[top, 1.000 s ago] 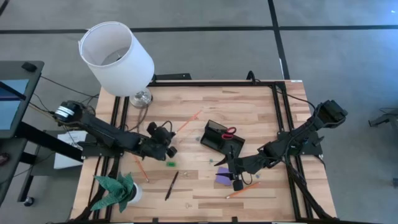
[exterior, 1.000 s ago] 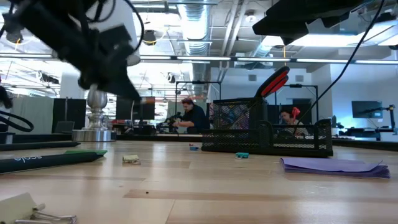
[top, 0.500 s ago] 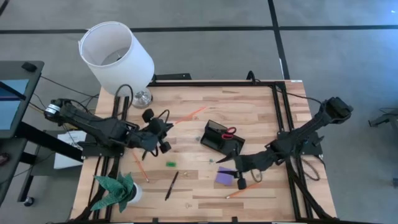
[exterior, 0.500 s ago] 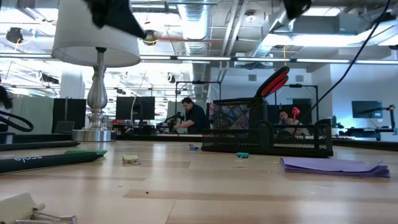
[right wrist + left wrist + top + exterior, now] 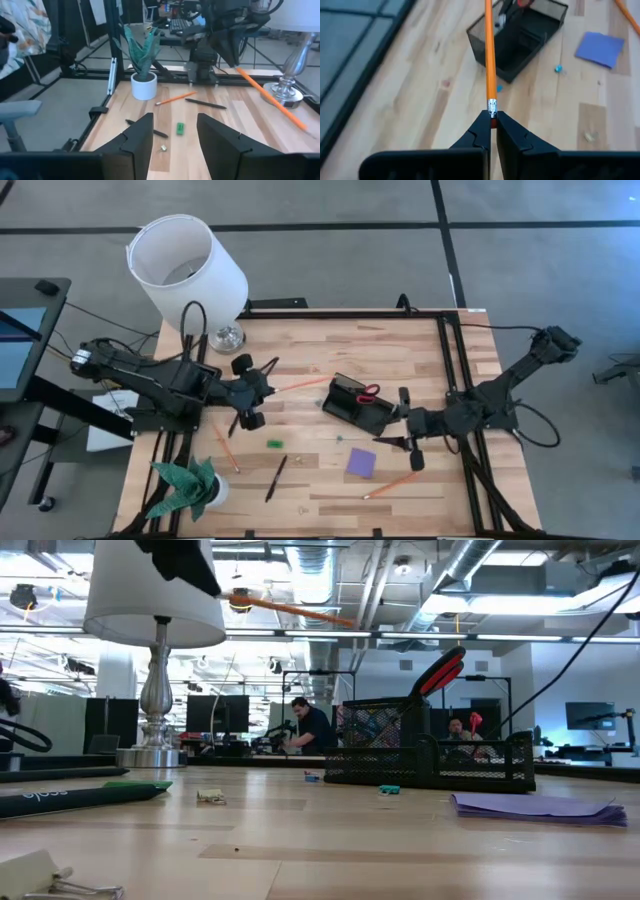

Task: Pick and place office supplies into organizer
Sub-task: Put the orange pencil into the black desk organizer

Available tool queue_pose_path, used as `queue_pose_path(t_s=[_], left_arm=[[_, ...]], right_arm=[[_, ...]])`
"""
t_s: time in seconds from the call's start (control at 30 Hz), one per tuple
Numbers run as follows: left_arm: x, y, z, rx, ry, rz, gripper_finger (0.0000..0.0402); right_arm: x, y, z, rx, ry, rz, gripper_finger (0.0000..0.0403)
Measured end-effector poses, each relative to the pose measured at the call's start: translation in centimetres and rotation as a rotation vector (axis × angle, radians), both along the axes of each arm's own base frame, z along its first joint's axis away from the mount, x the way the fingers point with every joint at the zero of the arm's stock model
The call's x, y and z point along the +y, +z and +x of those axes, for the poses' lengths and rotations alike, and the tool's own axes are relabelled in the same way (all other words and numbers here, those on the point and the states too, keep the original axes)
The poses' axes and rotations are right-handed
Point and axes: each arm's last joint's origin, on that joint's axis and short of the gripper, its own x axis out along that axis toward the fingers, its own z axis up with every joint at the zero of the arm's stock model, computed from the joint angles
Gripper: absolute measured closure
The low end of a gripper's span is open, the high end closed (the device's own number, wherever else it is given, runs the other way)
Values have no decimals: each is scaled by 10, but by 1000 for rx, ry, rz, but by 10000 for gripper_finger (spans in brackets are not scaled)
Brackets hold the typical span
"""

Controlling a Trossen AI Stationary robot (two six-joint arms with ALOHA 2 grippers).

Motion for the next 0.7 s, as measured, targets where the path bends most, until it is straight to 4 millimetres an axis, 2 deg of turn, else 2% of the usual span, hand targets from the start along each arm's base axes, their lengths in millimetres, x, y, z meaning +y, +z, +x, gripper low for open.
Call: queue_pose_path(t_s=[0.2, 0.33, 0.4, 0.5, 0.7], left_arm=[[11, 25, -2, 16, -10, -56, 401], [22, 40, 10, 103, 13, -47, 401], [25, 41, 22, 187, 14, -22, 401], [27, 33, 46, 339, -19, 23, 401], [23, 35, 95, 413, -102, 63, 401]], right_arm=[[-2, 0, 1, 0, -10, -5, 253], [-8, 0, 4, -2, -54, -18, 255], [-11, 0, 6, -3, -69, -33, 256], [-16, -1, 8, 5, -89, -50, 257], [-21, -8, 9, 72, -108, -92, 258]])
